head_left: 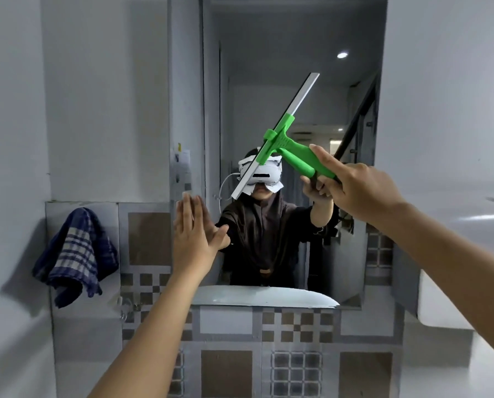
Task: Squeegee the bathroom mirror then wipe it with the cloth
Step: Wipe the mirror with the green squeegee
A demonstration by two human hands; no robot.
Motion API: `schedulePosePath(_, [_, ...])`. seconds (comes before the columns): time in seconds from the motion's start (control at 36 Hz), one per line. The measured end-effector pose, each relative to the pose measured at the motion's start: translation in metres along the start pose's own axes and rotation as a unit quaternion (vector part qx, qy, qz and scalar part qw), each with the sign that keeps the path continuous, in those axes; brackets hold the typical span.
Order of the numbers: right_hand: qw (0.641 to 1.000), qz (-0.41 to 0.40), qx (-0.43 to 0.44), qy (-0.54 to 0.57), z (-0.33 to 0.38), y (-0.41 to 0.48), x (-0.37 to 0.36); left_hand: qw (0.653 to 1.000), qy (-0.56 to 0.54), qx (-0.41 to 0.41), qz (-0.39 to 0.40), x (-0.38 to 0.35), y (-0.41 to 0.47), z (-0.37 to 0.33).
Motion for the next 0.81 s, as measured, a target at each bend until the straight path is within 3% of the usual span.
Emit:
schedulePosePath(0.28, [0.998, 0.034, -0.061, 0.003, -0.035, -0.034, -0.002, 1.000, 0.020, 0.017, 0.006, 0.009, 0.000, -0.013])
schedulePosePath(0.81, [0.973, 0.052, -0.208, 0.090, -0.007, -0.086, -0.029, 0.999, -0.013, 0.031, 0.019, 0.008, 0.001, -0.008])
Point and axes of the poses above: each hand's wrist, its own y-axis towards the middle knuckle, its own x-axis out of the back of the hand, z = x × y, the point moved 8 cm from there along y, towards the middle knuckle, and after that the axes turned 9 degrees about -y, right-handed, at the moved point
